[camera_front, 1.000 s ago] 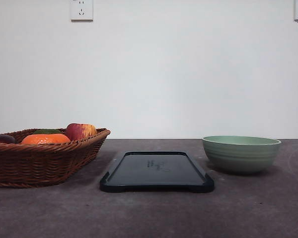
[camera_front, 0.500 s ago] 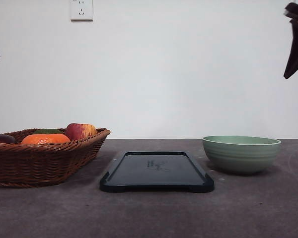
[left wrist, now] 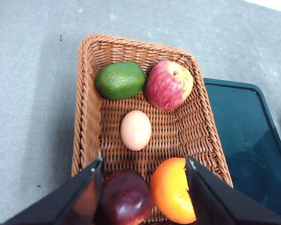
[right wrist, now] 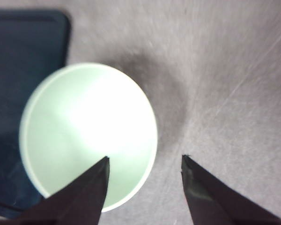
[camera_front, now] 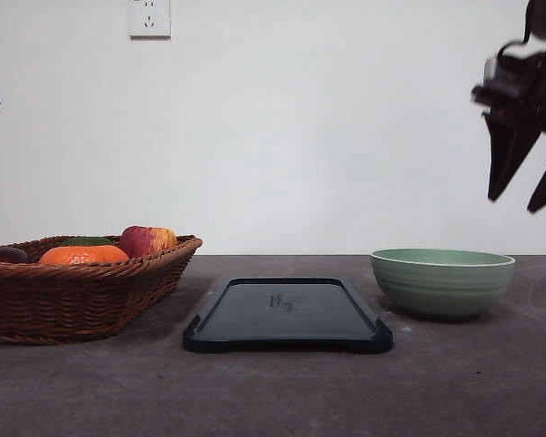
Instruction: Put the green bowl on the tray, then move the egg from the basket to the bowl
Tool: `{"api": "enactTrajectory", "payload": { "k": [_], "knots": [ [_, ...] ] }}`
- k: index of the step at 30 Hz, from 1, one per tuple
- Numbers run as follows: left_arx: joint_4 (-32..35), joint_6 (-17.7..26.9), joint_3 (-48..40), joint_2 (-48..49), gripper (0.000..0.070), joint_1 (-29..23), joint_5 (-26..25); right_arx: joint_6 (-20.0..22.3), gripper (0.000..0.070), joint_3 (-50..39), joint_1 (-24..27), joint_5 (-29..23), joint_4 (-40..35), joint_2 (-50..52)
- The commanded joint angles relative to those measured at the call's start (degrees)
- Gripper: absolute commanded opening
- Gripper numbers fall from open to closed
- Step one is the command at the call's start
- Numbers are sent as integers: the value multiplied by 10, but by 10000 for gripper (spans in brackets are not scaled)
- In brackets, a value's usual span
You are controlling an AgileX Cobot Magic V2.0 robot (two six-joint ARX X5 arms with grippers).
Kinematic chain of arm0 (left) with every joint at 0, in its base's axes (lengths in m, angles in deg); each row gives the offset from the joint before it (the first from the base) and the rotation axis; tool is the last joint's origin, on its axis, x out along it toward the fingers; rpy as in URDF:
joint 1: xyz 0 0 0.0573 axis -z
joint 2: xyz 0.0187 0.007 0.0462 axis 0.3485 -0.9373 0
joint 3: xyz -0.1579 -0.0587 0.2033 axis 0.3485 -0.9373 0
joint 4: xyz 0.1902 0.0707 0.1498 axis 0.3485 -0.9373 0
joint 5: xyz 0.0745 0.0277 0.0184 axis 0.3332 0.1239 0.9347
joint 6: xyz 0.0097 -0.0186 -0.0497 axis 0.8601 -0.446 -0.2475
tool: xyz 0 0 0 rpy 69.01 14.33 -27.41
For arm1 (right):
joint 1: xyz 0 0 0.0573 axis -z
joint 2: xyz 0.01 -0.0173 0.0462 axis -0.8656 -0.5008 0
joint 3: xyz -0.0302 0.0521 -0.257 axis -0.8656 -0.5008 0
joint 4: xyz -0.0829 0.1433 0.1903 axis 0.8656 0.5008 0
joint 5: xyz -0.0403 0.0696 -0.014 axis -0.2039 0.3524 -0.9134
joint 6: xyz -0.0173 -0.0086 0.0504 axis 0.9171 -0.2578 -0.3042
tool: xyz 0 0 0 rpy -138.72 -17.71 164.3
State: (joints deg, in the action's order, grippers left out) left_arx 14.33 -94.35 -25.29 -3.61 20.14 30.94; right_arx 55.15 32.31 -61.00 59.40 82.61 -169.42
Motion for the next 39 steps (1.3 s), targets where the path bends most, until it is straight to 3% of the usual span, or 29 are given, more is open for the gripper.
{"api": "enactTrajectory", "payload": {
  "k": [1,12,18,24,29,33,39],
  "knots": [
    [4,6,14,-3,352,0,-2,14,302,12,-2,-2,-6,-19],
    [5,6,14,-3,352,0,-1,18,247,12,-20,-3,-23,-78],
    [4,6,14,-3,352,0,-1,19,0,12,-29,-34,-33,-99],
    [4,5,14,-3,352,0,-1,19,0,22,-29,-47,-17,-99],
    [4,5,14,-3,352,0,-1,19,0,81,-39,-33,69,-99],
    [4,6,14,-3,352,0,-1,18,0,145,-71,-27,131,-99],
    [5,5,14,-3,352,0,-1,-12,0,211,-148,-29,112,-108]
  ]
}}
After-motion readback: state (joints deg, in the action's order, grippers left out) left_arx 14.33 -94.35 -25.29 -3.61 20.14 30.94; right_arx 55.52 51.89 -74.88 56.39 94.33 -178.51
